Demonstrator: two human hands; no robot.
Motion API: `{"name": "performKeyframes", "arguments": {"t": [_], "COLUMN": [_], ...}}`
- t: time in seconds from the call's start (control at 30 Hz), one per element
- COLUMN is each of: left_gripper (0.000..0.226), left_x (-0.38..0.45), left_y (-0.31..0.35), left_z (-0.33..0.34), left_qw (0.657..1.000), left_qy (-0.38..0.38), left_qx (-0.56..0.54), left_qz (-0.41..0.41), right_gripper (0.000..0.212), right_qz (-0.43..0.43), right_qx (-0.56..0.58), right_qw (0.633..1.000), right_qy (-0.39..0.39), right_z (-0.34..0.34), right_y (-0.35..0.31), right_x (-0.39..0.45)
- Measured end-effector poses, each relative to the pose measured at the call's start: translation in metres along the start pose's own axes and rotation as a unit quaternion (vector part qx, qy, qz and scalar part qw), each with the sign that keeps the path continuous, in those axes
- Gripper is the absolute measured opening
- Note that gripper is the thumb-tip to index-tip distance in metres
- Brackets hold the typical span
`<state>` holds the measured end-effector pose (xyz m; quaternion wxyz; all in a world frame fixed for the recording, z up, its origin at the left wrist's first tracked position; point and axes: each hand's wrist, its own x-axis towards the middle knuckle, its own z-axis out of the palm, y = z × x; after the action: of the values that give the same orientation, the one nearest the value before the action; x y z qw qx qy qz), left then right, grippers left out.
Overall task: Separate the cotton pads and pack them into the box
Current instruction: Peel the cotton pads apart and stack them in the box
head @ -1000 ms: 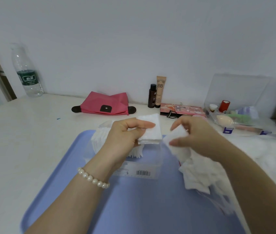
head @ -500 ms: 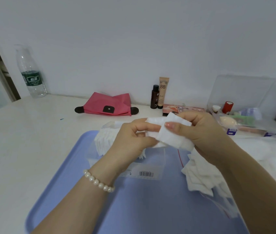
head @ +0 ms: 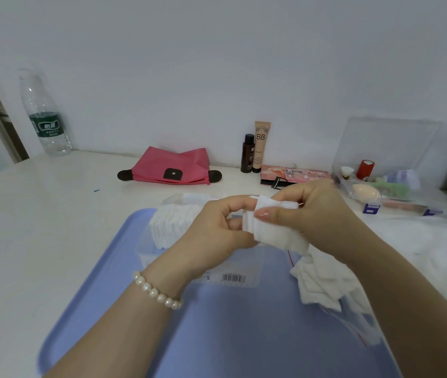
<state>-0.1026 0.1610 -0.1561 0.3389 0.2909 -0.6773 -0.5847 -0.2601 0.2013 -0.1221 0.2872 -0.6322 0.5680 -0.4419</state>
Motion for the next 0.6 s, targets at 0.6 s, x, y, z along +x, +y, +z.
{"name": "performKeyframes", "arguments": {"t": [0.6], "left_gripper": [0.038], "left_x": [0.006], "left_y": [-0.009], "left_z": [-0.003], "left_qw": [0.996], "left_qy": [0.078], "left_qx": [-0.043], "left_qz": [-0.006], "right_gripper": [0.020], "right_qz": [0.008], "right_qx": [0.131], "right_qw": [0.990], "right_qy": [0.052], "right_z": [-0.021], "right_y": [0.004], "right_x": [0.002]}}
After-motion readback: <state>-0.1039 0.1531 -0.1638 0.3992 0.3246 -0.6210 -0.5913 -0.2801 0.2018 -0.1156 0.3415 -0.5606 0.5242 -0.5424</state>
